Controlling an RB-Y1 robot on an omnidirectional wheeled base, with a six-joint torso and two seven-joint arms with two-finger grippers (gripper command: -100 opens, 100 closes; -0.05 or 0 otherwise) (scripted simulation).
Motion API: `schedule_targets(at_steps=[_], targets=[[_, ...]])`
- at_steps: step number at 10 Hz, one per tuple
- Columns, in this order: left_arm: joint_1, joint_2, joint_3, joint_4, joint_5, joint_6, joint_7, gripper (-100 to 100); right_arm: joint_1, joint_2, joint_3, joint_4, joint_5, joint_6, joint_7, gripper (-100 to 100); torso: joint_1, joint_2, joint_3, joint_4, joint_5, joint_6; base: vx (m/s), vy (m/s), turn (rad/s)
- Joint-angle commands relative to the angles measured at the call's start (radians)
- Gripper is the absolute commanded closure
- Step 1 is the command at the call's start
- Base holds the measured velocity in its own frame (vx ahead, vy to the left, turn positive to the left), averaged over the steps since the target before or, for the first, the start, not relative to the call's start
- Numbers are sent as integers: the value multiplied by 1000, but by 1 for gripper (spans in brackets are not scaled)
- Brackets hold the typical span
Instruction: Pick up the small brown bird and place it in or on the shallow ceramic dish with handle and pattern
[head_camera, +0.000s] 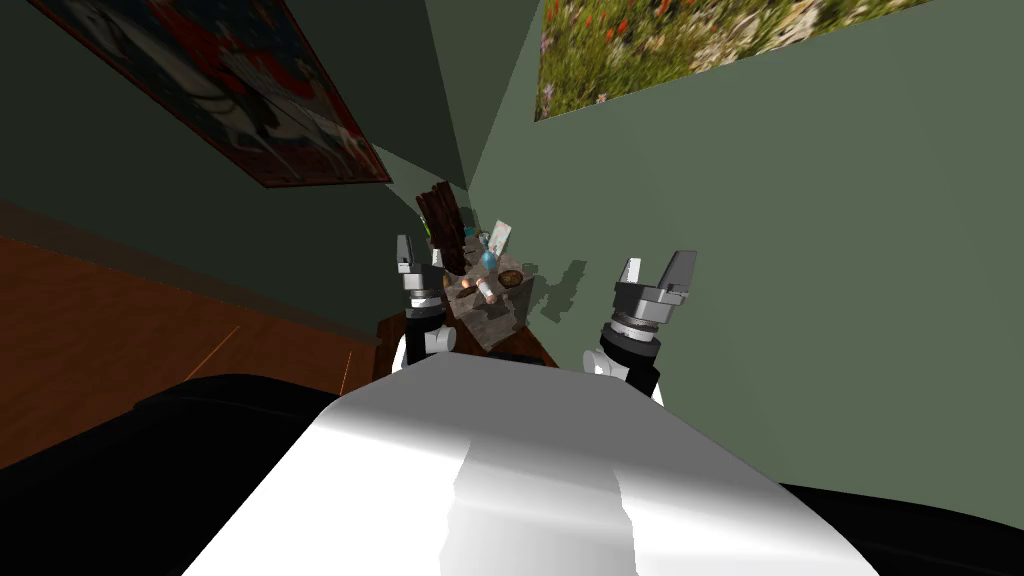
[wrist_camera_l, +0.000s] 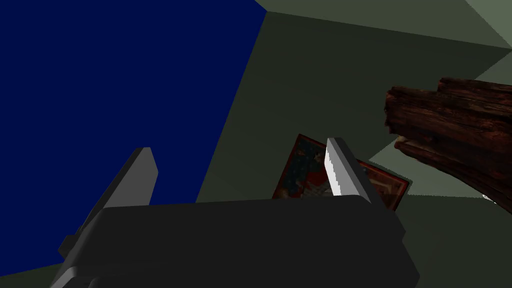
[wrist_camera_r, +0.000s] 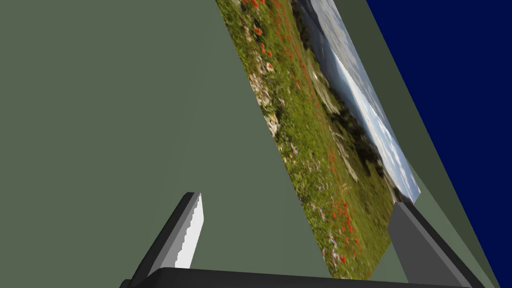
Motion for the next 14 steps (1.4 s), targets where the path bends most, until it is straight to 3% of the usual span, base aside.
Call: schedule_targets(at_steps=[1, 5, 11, 14], targets=[[-10, 35, 0, 5, 7, 11, -4, -100, 0, 0, 0, 0, 0, 0, 0, 0, 0, 0, 0, 0, 0, 0, -15, -7, -33], [-73, 147, -1, 37, 41, 76, -19, -100, 0, 0, 0, 0, 0, 0, 0, 0, -1, 4, 2, 1, 0, 0, -59, -20, -50], [-252, 304, -8, 148, 117, 256, -16, -100, 0, 0, 0, 0, 0, 0, 0, 0, 3, 2, 1, 0, 1, 0, -51, 21, -37], [-286, 327, -13, 175, 131, 318, -9, -100, 0, 0, 0, 0, 0, 0, 0, 0, 3, 0, 0, 0, 1, 0, -4, 31, -1]])
